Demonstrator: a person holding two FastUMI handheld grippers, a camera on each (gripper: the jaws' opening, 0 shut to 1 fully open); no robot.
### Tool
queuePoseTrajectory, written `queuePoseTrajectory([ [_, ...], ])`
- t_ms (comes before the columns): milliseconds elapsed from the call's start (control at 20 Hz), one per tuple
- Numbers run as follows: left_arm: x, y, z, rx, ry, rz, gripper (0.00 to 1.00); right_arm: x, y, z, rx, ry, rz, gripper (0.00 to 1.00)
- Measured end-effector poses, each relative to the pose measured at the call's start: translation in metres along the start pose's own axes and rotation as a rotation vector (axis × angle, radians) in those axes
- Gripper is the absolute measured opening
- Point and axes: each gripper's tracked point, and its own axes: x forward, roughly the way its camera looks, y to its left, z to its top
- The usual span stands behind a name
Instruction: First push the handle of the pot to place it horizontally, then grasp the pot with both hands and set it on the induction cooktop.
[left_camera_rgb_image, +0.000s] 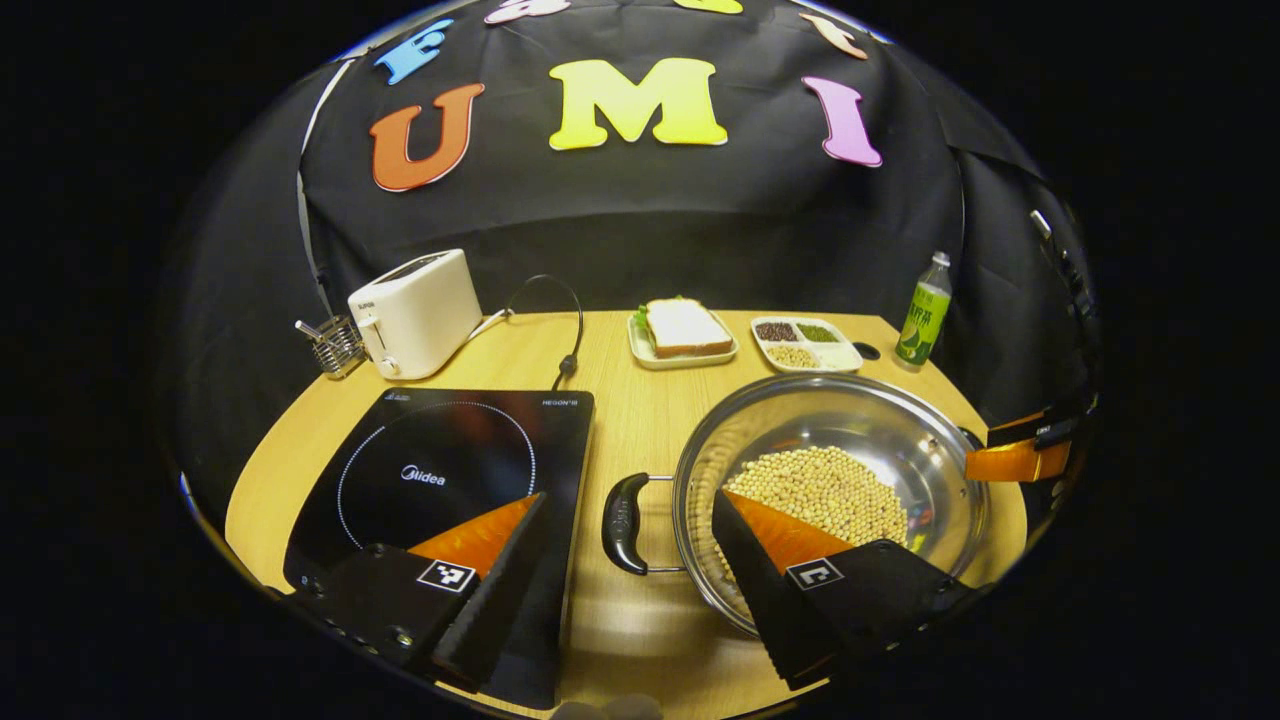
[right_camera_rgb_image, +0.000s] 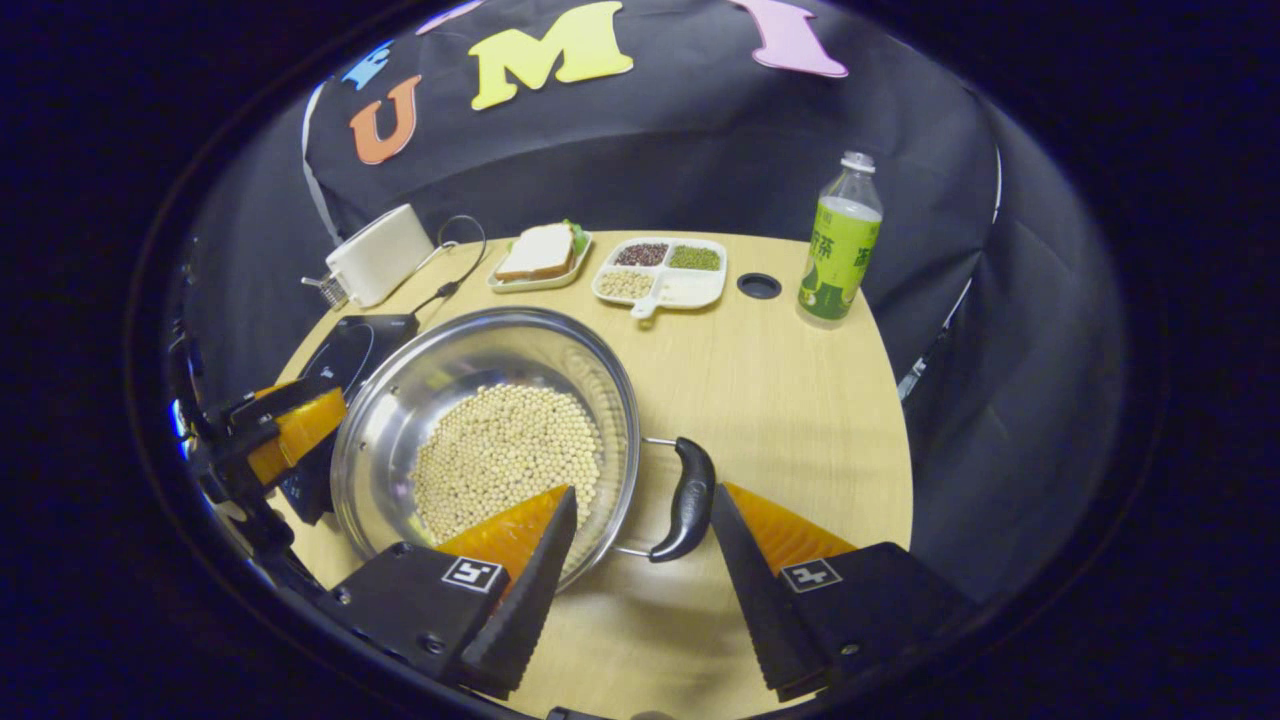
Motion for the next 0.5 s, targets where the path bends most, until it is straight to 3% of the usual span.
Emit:
queuePoseTrajectory([
  [500, 0.030, -0.021, -0.021, -0.010, 0.096, -0.036, 0.98, 0.023, 0.001, -0.009, 0.046, 0.061, -0.011, 0.84],
])
